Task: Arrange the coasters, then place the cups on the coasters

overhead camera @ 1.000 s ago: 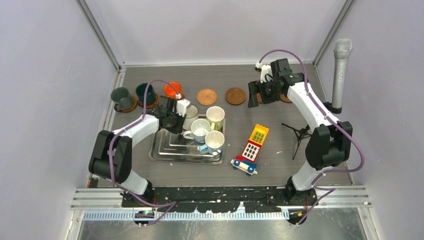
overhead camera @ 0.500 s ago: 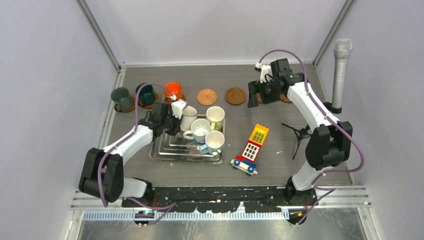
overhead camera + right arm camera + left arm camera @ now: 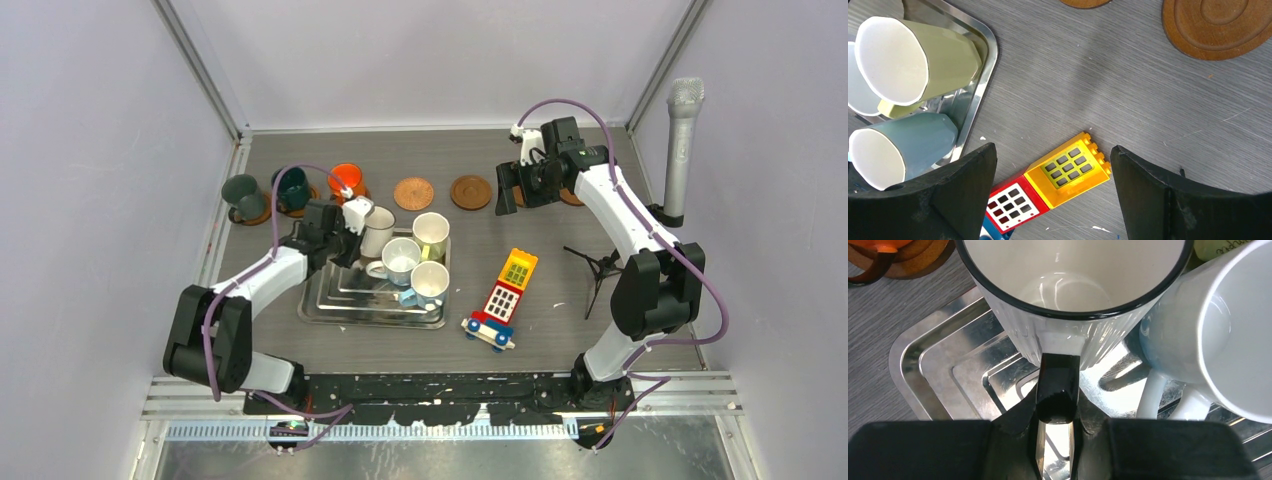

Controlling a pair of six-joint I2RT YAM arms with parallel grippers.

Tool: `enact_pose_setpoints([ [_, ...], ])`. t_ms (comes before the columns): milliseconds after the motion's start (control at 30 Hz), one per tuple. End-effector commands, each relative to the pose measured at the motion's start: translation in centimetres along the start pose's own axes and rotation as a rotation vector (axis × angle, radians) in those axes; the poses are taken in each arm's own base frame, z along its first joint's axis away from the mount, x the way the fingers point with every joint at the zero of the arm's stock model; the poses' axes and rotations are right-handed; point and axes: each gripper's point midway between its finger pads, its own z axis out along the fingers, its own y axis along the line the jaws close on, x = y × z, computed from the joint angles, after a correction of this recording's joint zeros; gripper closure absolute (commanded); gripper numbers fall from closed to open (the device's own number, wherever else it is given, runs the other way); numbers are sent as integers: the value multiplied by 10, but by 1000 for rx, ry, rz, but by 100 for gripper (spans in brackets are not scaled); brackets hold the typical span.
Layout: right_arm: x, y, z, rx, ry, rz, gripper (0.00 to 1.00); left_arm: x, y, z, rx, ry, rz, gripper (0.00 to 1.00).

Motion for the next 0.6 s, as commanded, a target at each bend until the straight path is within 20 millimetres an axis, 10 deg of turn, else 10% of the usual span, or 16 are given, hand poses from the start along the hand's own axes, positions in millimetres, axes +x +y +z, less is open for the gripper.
enact_pose_setpoints([
  [0,-11,5,-16,-3,-55,-18,12,-5,10,0,-11,-17,29,100],
  [267,-10,5,-15,-5,-52,-16,12,13,11,-15,11,47,20,59],
  [567,-12,6,-13,-15,-55,-7,12,7,18,-19,-17,18,-8,54],
])
